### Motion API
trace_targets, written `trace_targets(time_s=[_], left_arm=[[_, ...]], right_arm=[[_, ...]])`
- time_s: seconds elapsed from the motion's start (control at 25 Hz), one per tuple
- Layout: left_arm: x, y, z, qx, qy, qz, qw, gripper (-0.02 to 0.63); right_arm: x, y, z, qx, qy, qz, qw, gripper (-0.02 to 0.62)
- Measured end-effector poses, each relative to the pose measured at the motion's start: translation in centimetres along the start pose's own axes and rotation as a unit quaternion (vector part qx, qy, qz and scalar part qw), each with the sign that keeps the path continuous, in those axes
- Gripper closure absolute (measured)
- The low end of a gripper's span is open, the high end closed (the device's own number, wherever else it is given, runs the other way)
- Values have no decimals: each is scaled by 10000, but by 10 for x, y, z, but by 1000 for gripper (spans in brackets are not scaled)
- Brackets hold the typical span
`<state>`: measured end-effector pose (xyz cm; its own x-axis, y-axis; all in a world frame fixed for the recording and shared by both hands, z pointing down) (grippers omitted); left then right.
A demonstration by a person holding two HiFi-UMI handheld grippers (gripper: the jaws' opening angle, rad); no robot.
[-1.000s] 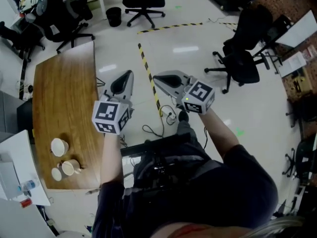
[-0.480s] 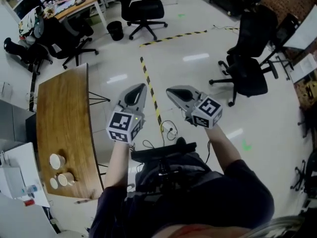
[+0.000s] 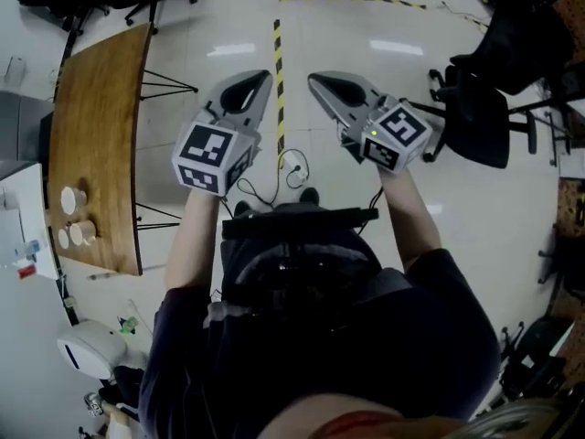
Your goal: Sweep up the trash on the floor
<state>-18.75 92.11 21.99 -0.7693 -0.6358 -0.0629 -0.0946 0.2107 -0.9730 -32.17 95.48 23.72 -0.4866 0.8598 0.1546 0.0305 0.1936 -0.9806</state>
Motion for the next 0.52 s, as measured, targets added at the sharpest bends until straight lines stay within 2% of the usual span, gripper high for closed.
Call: trace_targets(time_s=[0.2,0.52], left_arm=[[-11,2,-8,-44,239,210,9995,604],[-34,2,-32,-173,211,194,9994,604]], right_arm=[[13,-5,-9,-9,222,-109,9997,585],[37,-11,-22,-98,194,-218,9995,586]])
Point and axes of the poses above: the fingertips, and each gripper's own axes: z backward along the fingers, x to its right, y out of its top, the point moved 5 cm from there along z, backward along the fingers, and after that the axes turned 12 degrees about -y, right-handed, at the moved point
